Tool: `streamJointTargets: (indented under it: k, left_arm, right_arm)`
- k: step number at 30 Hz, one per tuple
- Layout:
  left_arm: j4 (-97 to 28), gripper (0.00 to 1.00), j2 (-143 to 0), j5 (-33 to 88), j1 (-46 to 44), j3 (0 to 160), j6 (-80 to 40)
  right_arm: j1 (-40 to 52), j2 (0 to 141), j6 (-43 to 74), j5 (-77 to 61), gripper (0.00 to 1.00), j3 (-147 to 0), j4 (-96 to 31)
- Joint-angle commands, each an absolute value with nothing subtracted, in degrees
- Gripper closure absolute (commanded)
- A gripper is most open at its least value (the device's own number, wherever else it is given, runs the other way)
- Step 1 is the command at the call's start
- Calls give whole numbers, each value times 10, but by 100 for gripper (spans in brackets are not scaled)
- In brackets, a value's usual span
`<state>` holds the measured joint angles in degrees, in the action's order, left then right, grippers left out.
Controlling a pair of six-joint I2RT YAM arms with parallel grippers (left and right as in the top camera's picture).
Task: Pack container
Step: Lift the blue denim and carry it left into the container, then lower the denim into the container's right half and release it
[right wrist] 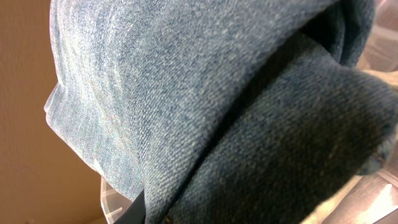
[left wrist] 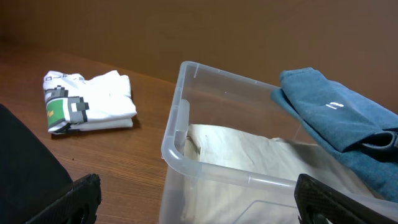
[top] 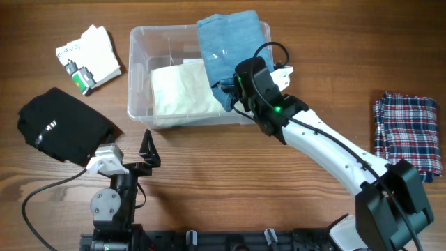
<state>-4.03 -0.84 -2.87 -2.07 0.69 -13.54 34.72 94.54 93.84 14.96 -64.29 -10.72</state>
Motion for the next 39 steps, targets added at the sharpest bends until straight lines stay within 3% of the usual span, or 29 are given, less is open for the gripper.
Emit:
streamJointTargets:
  k: [1,18,19,22,29,31,39]
  left_arm:
    - [-39,0,-8,-24,-17,3,-122]
    - [-39,0,-8,-24,-17,3,-122]
    - [-39,0,-8,-24,-17,3,-122]
    - [-39,0,-8,-24,-17,3,-122]
    - [-39,0,-8,-24,-17,3,-122]
    - [-39,0,-8,-24,-17,3,-122]
    - [-39,0,-8,-24,-17,3,-122]
  right_arm:
    - [355,944,957,167,96,-664,-107]
    - [367,944,990,169,95,-664,-144]
    - [368,944,990,169,92,-664,-145]
    - [368,944,992,169,59,-664,-145]
    - [368,944,991,160,25,-664,-139]
    - [368,944,991,157,18,-664,-139]
    - [368,936,990,136,17,-664,-132]
